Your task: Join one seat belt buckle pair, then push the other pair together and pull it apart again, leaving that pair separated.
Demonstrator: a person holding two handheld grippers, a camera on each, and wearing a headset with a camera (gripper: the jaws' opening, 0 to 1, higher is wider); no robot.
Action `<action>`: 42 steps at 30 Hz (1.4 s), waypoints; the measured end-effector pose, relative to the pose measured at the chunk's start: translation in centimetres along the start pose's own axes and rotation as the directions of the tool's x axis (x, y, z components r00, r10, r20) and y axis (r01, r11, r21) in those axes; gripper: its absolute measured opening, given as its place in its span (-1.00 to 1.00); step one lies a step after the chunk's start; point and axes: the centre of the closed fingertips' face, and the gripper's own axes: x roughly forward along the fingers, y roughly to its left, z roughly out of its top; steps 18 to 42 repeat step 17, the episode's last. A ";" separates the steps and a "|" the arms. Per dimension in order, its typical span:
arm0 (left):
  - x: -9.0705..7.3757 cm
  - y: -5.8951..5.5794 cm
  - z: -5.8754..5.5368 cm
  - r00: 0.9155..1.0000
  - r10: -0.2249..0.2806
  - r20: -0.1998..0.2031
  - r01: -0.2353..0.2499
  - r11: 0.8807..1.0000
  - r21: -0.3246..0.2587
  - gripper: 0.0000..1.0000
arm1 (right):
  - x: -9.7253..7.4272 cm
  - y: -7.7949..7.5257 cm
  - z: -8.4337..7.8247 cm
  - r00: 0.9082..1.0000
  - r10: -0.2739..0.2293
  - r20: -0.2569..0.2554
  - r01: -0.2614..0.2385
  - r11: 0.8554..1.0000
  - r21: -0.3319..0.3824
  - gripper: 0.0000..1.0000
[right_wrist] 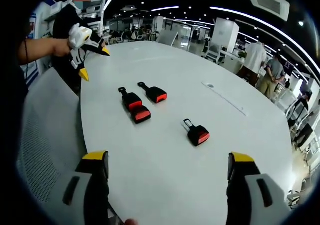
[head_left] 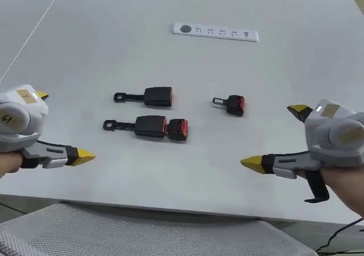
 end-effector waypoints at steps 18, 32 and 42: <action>-0.3 -0.4 0.2 1.000 -0.001 0.027 0.002 1.000 -0.026 1.00 | -0.4 -0.3 0.2 0.999 -0.023 0.025 0.021 0.999 0.047 1.00; -0.3 -0.4 0.2 1.000 -0.001 0.027 0.002 1.000 -0.026 1.00 | -0.4 -0.3 0.2 0.999 -0.023 0.025 0.021 0.999 0.047 1.00; -0.3 -0.4 0.2 1.000 -0.001 0.027 0.002 1.000 -0.026 1.00 | -0.4 -0.3 0.2 0.999 -0.023 0.025 0.021 0.999 0.047 1.00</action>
